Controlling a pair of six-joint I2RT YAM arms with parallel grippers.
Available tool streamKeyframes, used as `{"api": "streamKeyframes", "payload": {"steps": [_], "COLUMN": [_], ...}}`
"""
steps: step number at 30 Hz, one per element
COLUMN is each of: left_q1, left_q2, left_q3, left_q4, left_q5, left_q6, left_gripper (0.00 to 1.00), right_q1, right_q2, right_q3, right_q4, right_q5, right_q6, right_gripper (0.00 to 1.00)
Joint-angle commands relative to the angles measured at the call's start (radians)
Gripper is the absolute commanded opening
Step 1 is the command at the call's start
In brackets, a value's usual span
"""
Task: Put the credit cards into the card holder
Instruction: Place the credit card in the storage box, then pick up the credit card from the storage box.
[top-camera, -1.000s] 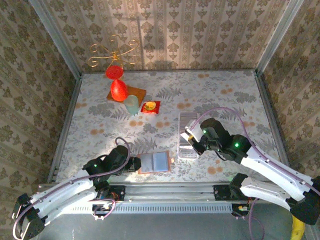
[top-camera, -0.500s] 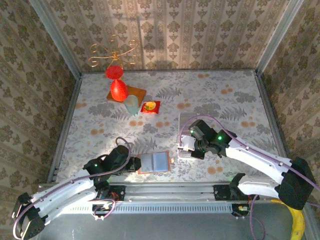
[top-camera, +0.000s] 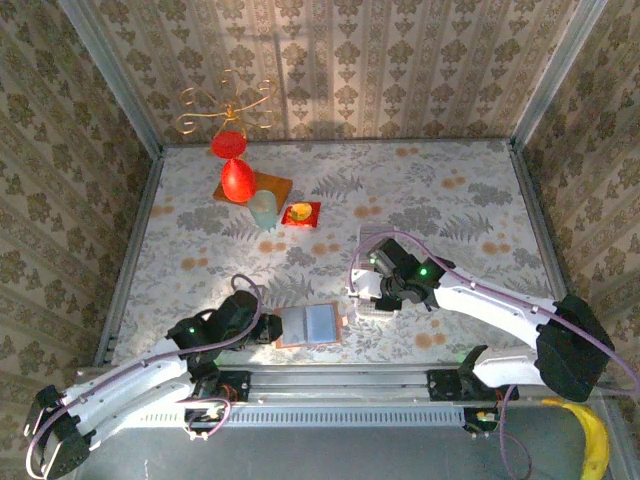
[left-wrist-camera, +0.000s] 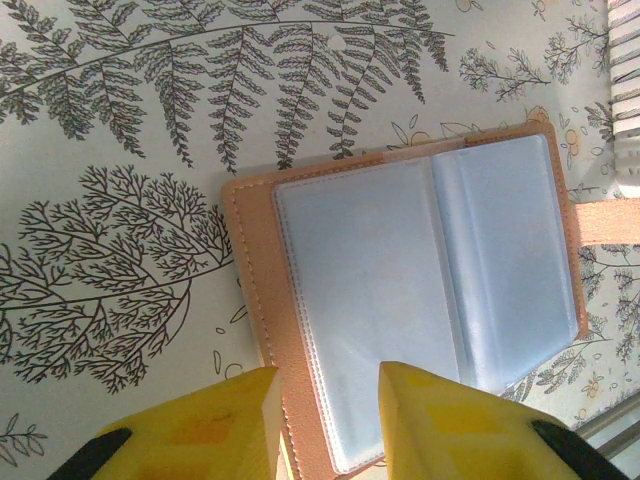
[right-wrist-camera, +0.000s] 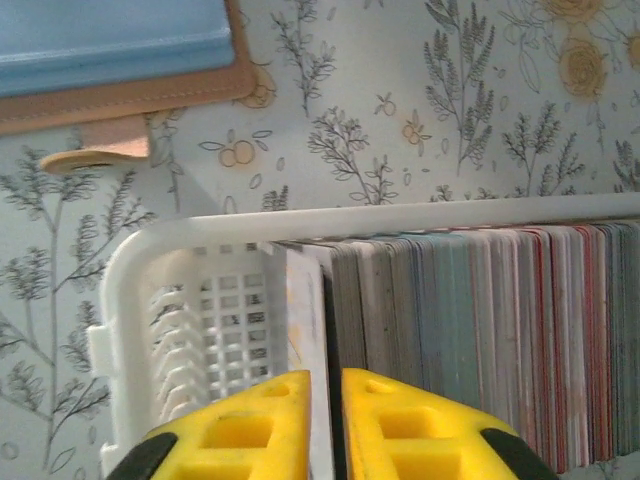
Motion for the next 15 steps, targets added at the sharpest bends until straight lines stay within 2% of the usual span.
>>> {"api": "streamKeyframes", "payload": {"steps": [1,3,6,8,10,13,15], "left_q1": [0.008,0.009,0.008,0.01,0.009,0.008,0.008], "left_q2": [0.0,-0.001,-0.001,-0.001,-0.001,-0.001,-0.001], "left_q3": [0.01,0.007,0.008,0.011,0.014,0.015,0.013], "left_q4": [0.013,0.022,0.026,0.023,0.02,0.021,0.023], "left_q5": [-0.002,0.001,0.007,0.007,0.009,0.009,0.011], "left_q6": [0.017,0.012,0.012,0.013,0.016,0.015,0.015], "left_gripper": [0.31,0.31,0.31,0.31,0.31,0.31,0.31], "right_q1": [0.002,0.003,0.003,0.005,0.007,0.01,0.009], "right_q2": [-0.005,-0.012,-0.013,-0.012,-0.023,-0.041,-0.039], "right_q3": [-0.037,-0.05,-0.052,-0.051,-0.055,-0.067,-0.07], "right_q4": [0.072,0.095,0.085,0.081,0.084,0.11,0.121], "right_q5": [0.075,0.093,0.099,0.11,0.115,0.125,0.133], "right_q6": [-0.047,-0.05,-0.054,-0.054,-0.062,-0.067,-0.077], "right_gripper": [0.23,0.3,0.33,0.49,0.59,0.82,0.9]}}
